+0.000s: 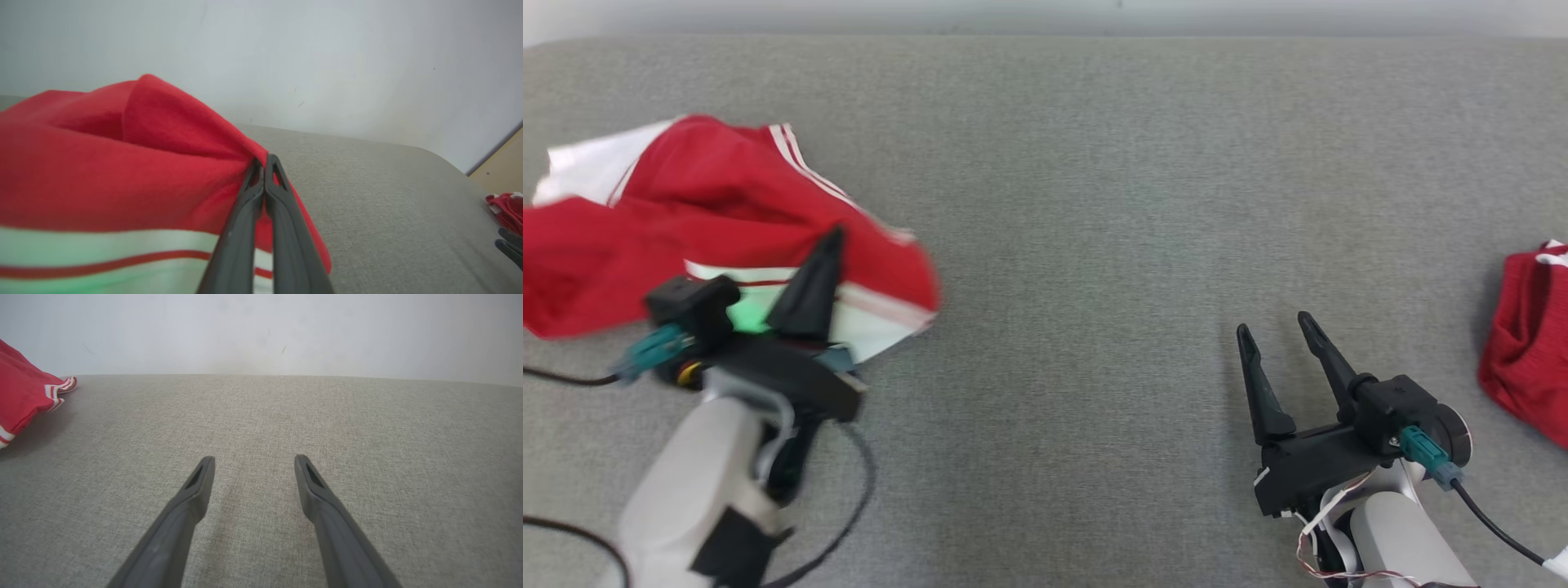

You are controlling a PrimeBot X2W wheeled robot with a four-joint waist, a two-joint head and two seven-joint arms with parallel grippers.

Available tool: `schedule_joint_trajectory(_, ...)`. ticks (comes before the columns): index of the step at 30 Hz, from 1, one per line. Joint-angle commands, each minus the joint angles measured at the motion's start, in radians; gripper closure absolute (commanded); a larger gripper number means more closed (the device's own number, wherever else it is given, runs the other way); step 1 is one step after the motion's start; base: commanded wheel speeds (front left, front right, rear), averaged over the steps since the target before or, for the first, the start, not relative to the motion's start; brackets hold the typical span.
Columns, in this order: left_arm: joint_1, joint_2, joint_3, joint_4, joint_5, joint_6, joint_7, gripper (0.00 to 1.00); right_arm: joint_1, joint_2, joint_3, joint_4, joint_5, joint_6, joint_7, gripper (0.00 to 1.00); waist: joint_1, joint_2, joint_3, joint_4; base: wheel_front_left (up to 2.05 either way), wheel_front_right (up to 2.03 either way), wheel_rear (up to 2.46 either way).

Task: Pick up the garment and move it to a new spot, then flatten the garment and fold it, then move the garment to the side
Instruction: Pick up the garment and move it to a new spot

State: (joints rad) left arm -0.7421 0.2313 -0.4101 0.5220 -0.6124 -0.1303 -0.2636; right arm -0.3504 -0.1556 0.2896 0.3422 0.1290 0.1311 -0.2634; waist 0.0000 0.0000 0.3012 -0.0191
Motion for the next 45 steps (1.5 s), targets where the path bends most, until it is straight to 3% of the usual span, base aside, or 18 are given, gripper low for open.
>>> schedule_joint_trajectory(1, -0.016, -0.004, -0.008, -0.011, 0.011, 0.000, -0.001, 1.00, 0.002, 0.003, 0.003, 0.002, 0.008, -0.001, -0.001, 0.00, 0.0000, 0.0000, -0.004, -0.010, 0.00, 0.00, 0.00)
schedule_joint_trajectory(12, -0.101, -0.129, -0.214, -0.100, -0.005, 0.000, -0.001, 1.00, 0.008, 0.030, -0.007, 0.009, 0.018, -0.001, -0.001, 0.00, 0.0000, 0.0000, -0.025, -0.111, 0.00, 0.00, 0.00)
schedule_joint_trajectory(19, -0.117, -0.160, -0.358, -0.051, -0.033, 0.000, -0.001, 1.00, 0.013, 0.049, -0.011, 0.009, 0.019, -0.001, -0.001, 0.00, 0.0000, 0.0000, -0.033, -0.185, 0.00, 0.00, 0.00)
schedule_joint_trajectory(23, -0.085, -0.163, -0.361, -0.002, -0.028, 0.000, -0.001, 1.00, 0.019, 0.056, -0.016, 0.012, 0.019, -0.001, -0.001, 0.00, 0.0000, 0.0000, -0.050, -0.211, 0.00, 0.00, 0.00)
schedule_joint_trajectory(24, -0.070, -0.164, -0.348, 0.018, -0.026, 0.000, -0.001, 0.80, 0.022, 0.058, -0.017, 0.011, 0.017, -0.001, -0.001, 0.00, 0.0000, 0.0000, -0.057, -0.215, 0.00, 0.00, 0.00)
schedule_joint_trajectory(25, -0.057, -0.164, -0.338, 0.036, -0.019, 0.000, -0.001, 0.27, 0.027, 0.059, -0.018, 0.013, 0.016, -0.001, -0.001, 0.00, 0.0000, 0.0000, -0.065, -0.218, 0.00, 0.00, 0.00)
schedule_joint_trajectory(26, -0.049, -0.166, -0.325, 0.044, -0.010, 0.000, -0.001, 0.00, 0.031, 0.059, -0.020, 0.014, 0.016, -0.001, -0.001, 0.00, 0.0000, 0.0000, -0.073, -0.219, 0.00, 0.00, 0.00)
schedule_joint_trajectory(45, 0.298, -0.165, 0.044, 0.039, 0.217, 0.000, -0.001, 0.00, 0.135, 0.069, -0.047, 0.030, 0.030, -0.001, -0.001, 0.00, 0.0000, 0.0000, -0.287, -0.099, 0.00, 0.00, 0.00)
